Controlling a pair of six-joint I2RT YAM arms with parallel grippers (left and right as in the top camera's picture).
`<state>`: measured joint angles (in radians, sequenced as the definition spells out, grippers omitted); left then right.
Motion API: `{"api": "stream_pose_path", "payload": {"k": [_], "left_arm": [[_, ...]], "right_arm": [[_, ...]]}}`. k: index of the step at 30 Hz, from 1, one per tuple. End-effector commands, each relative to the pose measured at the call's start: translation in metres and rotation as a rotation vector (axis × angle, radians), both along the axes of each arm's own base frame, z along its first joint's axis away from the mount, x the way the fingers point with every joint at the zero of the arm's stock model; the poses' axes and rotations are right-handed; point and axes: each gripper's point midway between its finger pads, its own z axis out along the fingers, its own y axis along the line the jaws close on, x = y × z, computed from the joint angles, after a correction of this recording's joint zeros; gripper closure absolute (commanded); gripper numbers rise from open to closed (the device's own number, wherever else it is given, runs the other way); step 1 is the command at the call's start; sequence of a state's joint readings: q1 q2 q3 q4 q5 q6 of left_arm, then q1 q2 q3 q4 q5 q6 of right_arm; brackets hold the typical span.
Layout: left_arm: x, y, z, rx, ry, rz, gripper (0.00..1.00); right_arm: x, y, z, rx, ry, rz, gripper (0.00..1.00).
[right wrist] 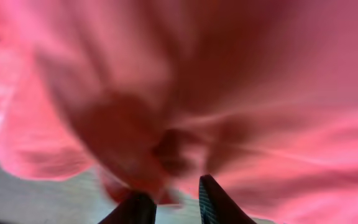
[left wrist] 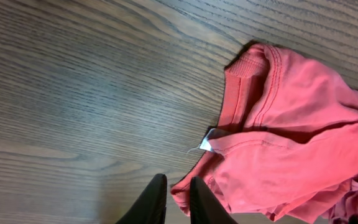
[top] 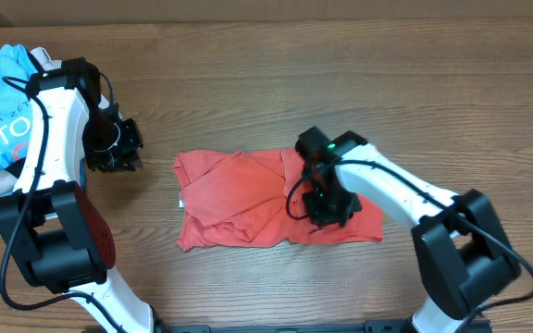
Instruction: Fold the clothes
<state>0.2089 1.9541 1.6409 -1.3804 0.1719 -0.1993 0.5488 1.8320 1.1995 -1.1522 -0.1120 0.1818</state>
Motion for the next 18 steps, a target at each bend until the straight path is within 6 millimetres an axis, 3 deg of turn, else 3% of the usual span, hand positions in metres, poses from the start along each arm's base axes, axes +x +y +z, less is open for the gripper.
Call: {"api": "stream_pose_path", "payload": {"k": [1, 5, 18], "left_arm": [[0.004, -0.003, 0.013, 0.002, -0.044, -0.027, 0.82], [0.004, -0.003, 0.013, 0.002, -0.044, -0.027, 0.82], [0.004, -0.003, 0.013, 0.002, -0.043, -0.027, 0.81]], "right_arm": [[0.032, 0.001, 0.044, 0.050, -0.176, -0.018, 0.69], [0.040, -0.001, 0.064, 0.083, -0.237, -0.034, 0.55], [0.059, -0.043, 0.048, 0.062, -0.237, -0.241, 0.57]]}}
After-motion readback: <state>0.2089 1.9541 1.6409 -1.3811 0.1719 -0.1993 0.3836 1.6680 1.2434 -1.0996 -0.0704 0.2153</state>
